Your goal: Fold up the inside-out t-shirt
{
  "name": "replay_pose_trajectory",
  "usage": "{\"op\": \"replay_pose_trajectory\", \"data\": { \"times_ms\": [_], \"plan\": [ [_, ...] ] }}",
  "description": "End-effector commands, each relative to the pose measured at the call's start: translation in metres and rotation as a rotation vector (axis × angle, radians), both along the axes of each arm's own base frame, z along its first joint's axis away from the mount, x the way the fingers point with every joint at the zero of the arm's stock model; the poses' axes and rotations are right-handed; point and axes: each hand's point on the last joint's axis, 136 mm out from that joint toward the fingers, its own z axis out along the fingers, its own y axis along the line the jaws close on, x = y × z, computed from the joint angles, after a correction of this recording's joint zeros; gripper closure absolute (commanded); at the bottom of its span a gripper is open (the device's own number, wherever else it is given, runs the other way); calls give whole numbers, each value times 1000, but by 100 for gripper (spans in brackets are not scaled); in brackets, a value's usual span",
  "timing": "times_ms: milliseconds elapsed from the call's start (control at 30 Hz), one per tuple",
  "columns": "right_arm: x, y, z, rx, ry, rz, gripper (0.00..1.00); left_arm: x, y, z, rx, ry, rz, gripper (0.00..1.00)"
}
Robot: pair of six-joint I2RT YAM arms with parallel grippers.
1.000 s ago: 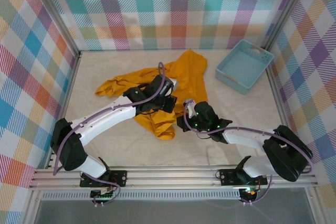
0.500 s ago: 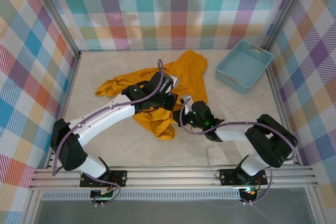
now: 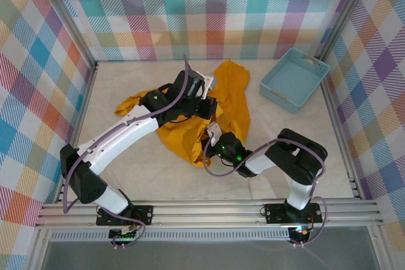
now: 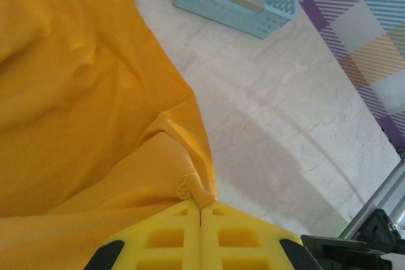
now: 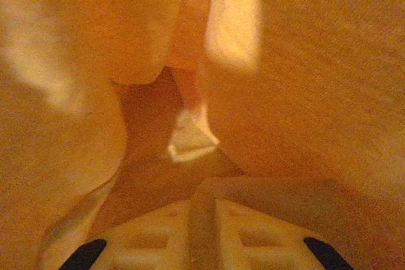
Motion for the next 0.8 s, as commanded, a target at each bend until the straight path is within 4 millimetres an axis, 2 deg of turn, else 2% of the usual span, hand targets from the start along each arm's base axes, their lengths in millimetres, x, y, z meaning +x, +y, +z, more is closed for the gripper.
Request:
{"op": "replay_pose_trajectory", "data": {
  "times_ms": [0,167,233,400,500,633,700,767],
  "plan": [
    [20,10,18,19,-62,-41,79,-6,-6,8,-43,39,-36,100],
    [53,10,10,123,123,-48,77,-16,-8,33,-111,18,-67,100],
    [60,15,7,102,138,-41,76,-20,-6,46,-135,0,-77,100],
    [74,27,10,85,174,-36,57,-35,-9,70,-182,-24,-126,100],
    [88,25,14,115,197,-78,55,-46,-14,82,-204,-41,-158,100],
    [104,11,24,204,219,-116,51,-54,-6,102,-234,-85,-149,100],
    [111,12,26,193,220,-126,49,-59,-6,111,-249,-103,-154,100],
    [120,17,26,175,239,-141,41,-65,-8,121,-259,-128,-160,100]
  ]
}}
